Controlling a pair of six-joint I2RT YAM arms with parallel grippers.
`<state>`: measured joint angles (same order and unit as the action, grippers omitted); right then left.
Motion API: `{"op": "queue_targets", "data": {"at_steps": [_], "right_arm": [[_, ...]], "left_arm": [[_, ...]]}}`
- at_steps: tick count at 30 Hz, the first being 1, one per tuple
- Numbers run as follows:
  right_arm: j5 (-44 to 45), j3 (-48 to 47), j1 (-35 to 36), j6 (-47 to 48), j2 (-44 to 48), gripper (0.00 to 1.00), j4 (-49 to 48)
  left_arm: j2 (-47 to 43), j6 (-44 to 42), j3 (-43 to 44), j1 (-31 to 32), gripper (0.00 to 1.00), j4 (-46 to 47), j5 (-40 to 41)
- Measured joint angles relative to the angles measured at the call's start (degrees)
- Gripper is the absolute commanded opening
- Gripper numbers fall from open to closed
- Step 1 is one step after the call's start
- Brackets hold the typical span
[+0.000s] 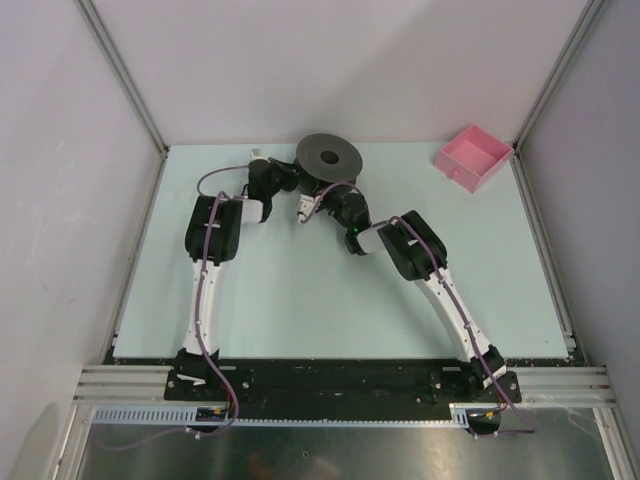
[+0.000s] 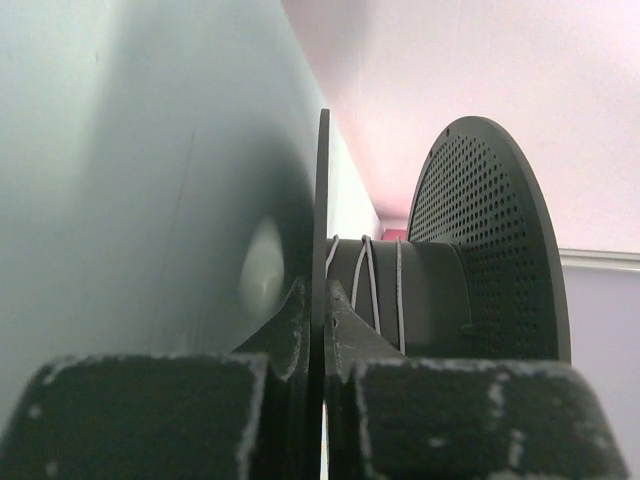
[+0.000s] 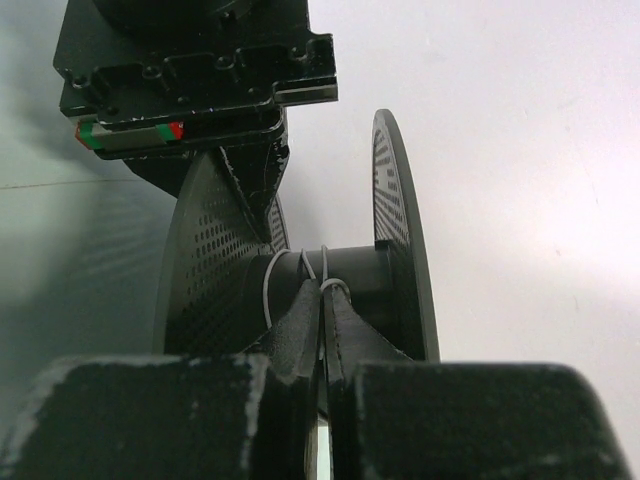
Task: Wrap the cables
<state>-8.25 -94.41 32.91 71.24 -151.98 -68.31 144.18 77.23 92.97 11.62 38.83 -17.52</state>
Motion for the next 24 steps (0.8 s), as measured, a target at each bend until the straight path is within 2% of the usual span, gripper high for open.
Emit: {"op": "queue_targets", "data": {"at_steps": [5,14,17,24], "right_arm": [[-1.25,-6.23,-0.72,1.92,-3.85,0.0,1.53],[-2.03,-14.4,-2.12,4.31,-8.5,0.0,5.53],[-0.81,-16.39,-3.06,4.55,-9.25,0.0,7.54],[0.63,-17.18,-4.31,5.31,-9.6,0.0,8.55]], "left_arm": [[3.32,1.18,3.85,-0.5,0.02,1.4,0.61],[5.97,2.82,6.84,-0.24,0.31,-0.11,0.26],[5.95,4.48,5.46,0.04,0.39,0.17,-0.81],[-0.92,5.27,-5.38,-0.63,0.46,0.98,-1.86]]}}
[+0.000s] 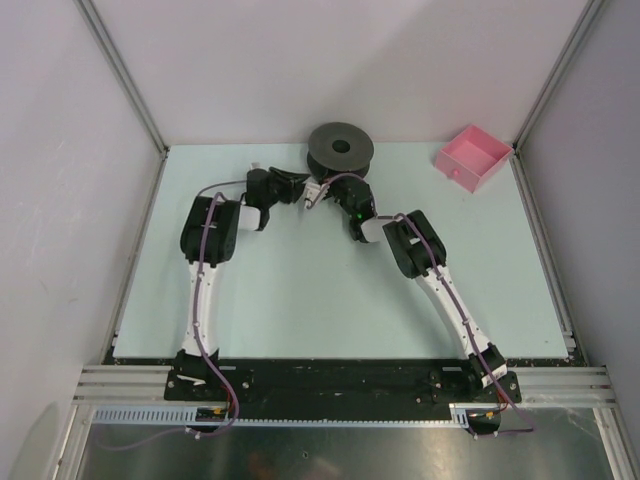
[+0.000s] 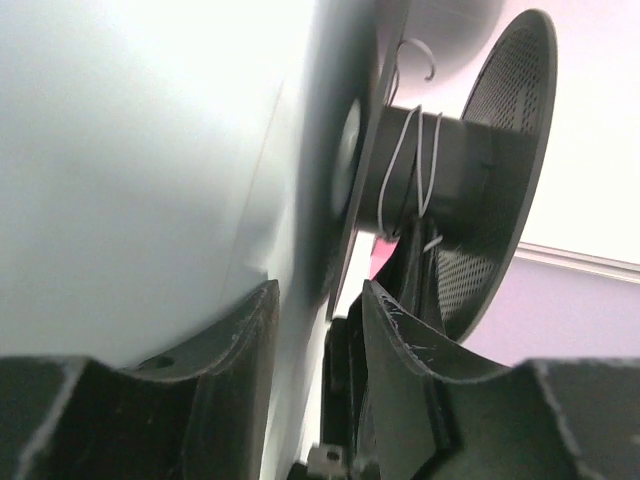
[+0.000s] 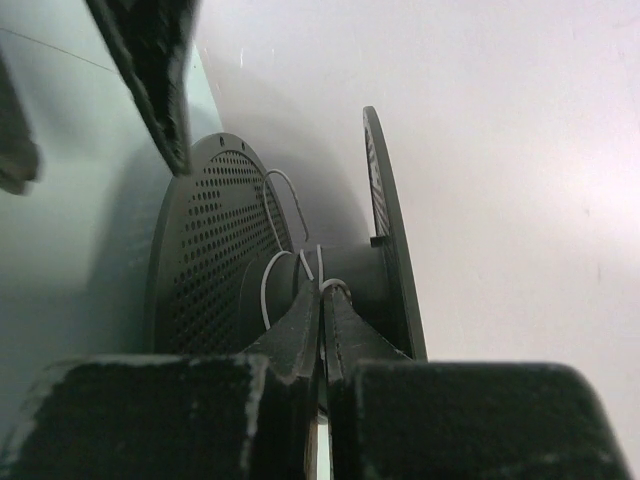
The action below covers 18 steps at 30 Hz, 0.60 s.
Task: Wrap the cables
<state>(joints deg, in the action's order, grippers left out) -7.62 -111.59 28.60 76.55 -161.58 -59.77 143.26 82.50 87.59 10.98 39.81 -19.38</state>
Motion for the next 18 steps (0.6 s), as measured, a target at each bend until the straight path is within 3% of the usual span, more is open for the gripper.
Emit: {"op": "queue_targets", "data": {"at_steps": [3,9,18], "right_arm": [[0.09,-0.28,0.0,0.26,-0.13,0.0,0.33],[0.09,-0.33,0.0,1.2,-0.22,0.11,0.28],[-0.37,3.52,0.22,1.62,1.01,0.13,-4.81]], "left_arm": [[-4.04,0.02,-6.27,-0.7,0.48,-0.07,-0.55],[-9.07,-0.22,-13.2,-1.4,0.54,-0.09,-0.9],[-10.75,-1.11,-14.8,-1.77,0.57,-0.48,-0.9]]}}
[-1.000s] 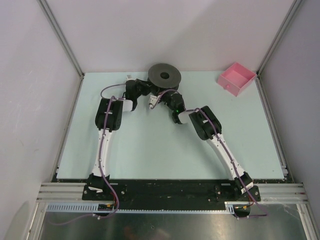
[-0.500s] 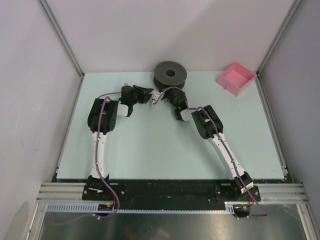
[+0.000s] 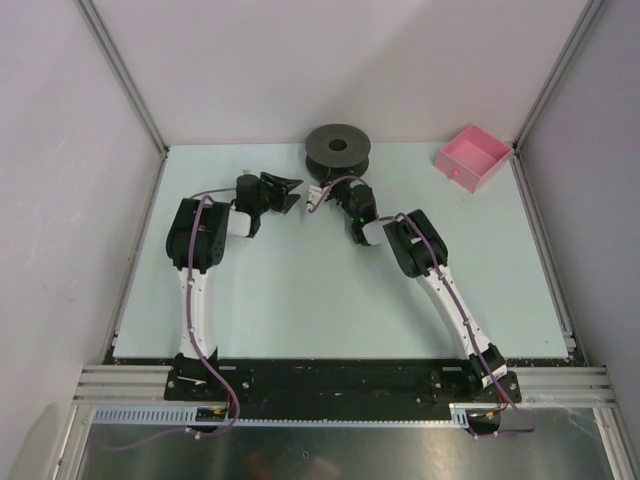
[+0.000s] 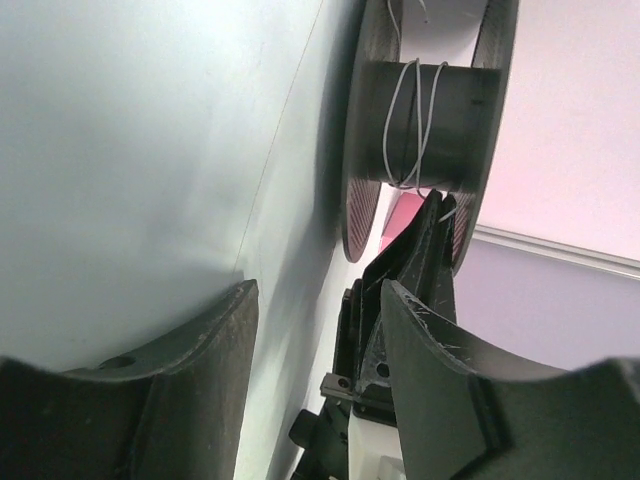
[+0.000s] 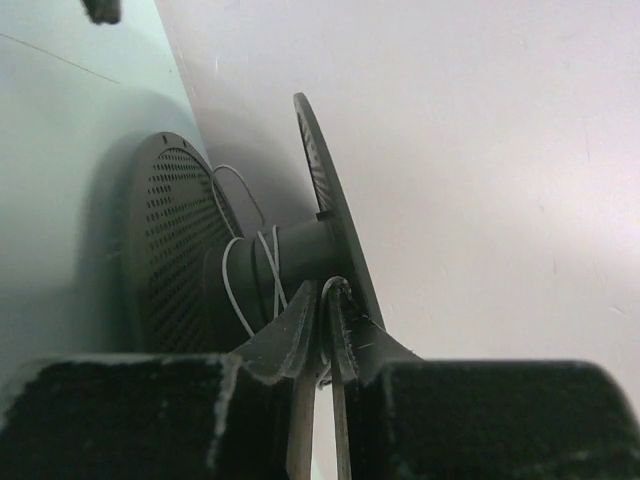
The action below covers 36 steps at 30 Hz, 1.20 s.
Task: Wrap the cables
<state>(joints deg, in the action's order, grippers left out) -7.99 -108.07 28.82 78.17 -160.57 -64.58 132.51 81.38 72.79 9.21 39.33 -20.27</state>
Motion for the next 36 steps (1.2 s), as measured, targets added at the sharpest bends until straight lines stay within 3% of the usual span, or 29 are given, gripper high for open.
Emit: {"op": "queue_targets", "data": {"at_steps": [14,18,27,36], "right_arm": [[-0.02,16.55,1.77,0.02,7.02,0.12,-7.72],[-0.04,18.56,2.54,-0.02,7.8,0.16,-9.07],[-0.04,22.84,3.98,0.04,9.49,0.17,-11.39],[0.02,33.7,6.56,-0.35,14.49,0.25,-12.79]], "left_arm": [[-2.29,-1.95,-1.51,-0.42,0.61,-0.17,0.02],[-3.43,-2.49,-2.62,-0.48,0.64,-0.15,0.0],[-6.32,-3.61,-6.21,-0.94,0.65,-0.5,-0.13],[-12.37,-7.08,-11.69,-1.14,0.67,-1.01,-1.25]]}}
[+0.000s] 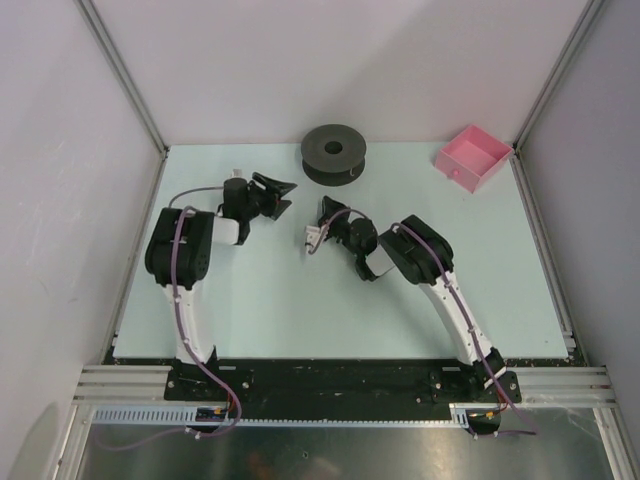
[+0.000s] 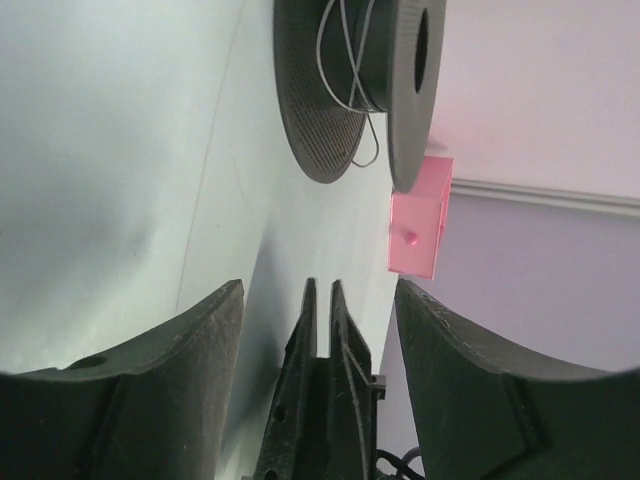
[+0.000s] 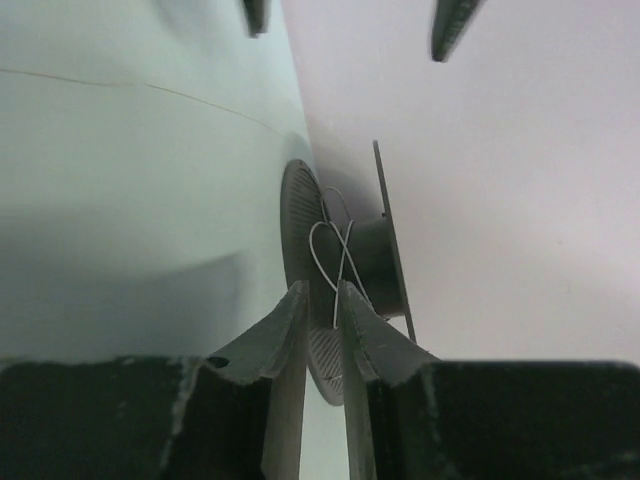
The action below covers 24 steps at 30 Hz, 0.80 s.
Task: Wrap the cables
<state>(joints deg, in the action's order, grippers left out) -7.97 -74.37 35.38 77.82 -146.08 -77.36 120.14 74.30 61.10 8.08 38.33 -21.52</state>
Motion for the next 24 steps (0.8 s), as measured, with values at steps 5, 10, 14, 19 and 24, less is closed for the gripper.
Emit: {"op": "queue_targets", "data": {"at_steps": [5,10,14,19,24], "right_arm": [[1.68,9.33,2.21,-2.47,5.49,0.4,-0.04],[3.69,18.82,3.52,-10.47,16.28,0.63,2.93],[6.71,23.06,3.67,-17.81,29.11,0.82,6.19],[11.58,23.93,2.93,-30.27,49.72,0.99,16.33],[12.2,23.93,-1.88,-44.5,67.78,0.99,33.33]], "left_arm": [[-7.39,-7.19,-2.62,-0.26,0.69,-4.85,-0.87],[-17.07,-20.06,-2.27,-0.33,0.89,-15.74,-2.8],[-22.32,-34.8,3.5,0.24,0.99,-30.8,-3.19],[-25.57,-53.55,16.04,0.81,0.99,-48.59,-2.62],[-25.77,-69.9,30.75,1.03,0.99,-63.04,-2.01]]}}
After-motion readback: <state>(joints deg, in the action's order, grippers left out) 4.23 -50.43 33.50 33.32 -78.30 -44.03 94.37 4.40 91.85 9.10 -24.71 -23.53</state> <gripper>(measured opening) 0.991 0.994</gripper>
